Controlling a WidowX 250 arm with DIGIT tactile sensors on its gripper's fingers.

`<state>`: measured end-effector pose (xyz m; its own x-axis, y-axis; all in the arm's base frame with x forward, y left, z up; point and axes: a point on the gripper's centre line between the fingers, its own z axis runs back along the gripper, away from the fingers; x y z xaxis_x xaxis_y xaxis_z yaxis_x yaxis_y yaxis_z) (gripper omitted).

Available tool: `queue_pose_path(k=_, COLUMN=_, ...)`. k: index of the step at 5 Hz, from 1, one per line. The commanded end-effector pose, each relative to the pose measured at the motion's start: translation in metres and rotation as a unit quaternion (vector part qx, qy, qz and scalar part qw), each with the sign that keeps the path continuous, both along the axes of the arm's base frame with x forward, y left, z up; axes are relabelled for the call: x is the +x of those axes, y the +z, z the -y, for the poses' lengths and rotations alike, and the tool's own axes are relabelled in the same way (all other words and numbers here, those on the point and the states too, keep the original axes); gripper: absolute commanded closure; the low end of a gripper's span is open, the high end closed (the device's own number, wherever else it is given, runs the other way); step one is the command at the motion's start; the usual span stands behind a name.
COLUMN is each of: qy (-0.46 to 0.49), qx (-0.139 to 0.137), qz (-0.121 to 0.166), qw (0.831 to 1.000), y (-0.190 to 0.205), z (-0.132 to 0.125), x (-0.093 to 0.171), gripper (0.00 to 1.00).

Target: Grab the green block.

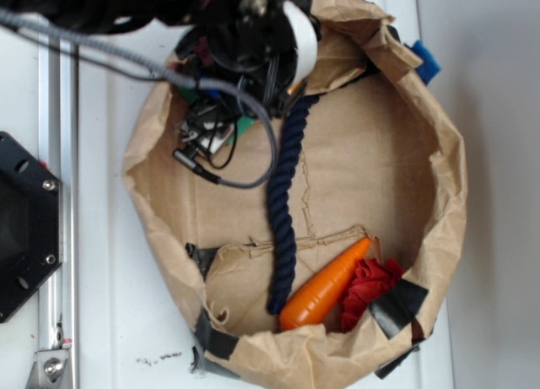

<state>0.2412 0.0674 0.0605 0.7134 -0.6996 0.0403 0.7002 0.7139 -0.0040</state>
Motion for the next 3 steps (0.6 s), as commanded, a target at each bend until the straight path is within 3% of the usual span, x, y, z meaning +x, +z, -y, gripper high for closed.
queue_pose_path(k=1, qy=-0.013, qx=0.021, qz=0.022, qw=0.999, y=0.0092, z=0.0076, x=-0.0043, gripper=0.00)
queue_pose_path(k=3, qy=-0.015, qx=0.031, qz=0.023, qw=0.999, y=0.0064, z=0.0157, x=-0.0074, gripper=0.00)
